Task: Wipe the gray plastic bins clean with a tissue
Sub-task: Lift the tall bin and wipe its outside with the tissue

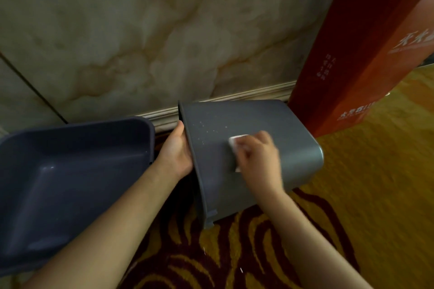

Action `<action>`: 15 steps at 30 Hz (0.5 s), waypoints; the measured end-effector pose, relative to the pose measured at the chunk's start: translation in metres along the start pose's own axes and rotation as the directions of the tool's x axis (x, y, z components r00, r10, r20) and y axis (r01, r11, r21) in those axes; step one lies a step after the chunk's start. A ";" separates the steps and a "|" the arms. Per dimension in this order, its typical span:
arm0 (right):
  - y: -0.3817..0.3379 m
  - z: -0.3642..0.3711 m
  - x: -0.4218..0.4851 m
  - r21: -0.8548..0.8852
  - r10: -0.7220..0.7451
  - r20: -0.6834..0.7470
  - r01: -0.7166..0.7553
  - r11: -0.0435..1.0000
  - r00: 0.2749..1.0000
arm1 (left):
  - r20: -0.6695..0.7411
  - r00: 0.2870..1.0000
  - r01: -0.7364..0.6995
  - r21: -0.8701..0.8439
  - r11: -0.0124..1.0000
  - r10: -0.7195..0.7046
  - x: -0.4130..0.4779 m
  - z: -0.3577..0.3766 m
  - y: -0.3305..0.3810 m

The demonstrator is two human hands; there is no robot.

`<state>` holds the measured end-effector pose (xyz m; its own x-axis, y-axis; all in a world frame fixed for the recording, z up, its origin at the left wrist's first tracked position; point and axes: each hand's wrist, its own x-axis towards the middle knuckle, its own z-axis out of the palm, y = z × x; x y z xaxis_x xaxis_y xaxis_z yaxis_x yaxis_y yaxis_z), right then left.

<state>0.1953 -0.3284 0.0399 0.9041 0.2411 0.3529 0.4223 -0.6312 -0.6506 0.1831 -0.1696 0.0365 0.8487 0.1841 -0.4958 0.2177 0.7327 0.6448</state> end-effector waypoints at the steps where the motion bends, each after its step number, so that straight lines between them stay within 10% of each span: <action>1: -0.013 0.010 -0.003 0.039 -0.065 0.069 0.063 0.997 0.995 | 0.004 1.000 -0.004 -0.015 1.000 0.004 0.003 0.001 0.002; 7: -0.031 0.038 0.004 0.073 -0.133 0.142 0.124 0.990 0.981 | 0.034 0.999 0.003 0.011 1.000 -0.003 0.009 -0.004 0.002; 15: 0.066 -0.016 0.046 -0.107 0.256 -0.117 -0.268 0.957 0.960 | -0.027 0.999 0.029 0.054 0.998 -0.027 0.008 -0.007 -0.005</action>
<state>0.2634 -0.3706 0.0238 0.9680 -0.0163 0.2505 0.1545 -0.7479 -0.6456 0.1851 -0.1671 0.0249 0.8290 0.1817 -0.5289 0.2679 0.7012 0.6608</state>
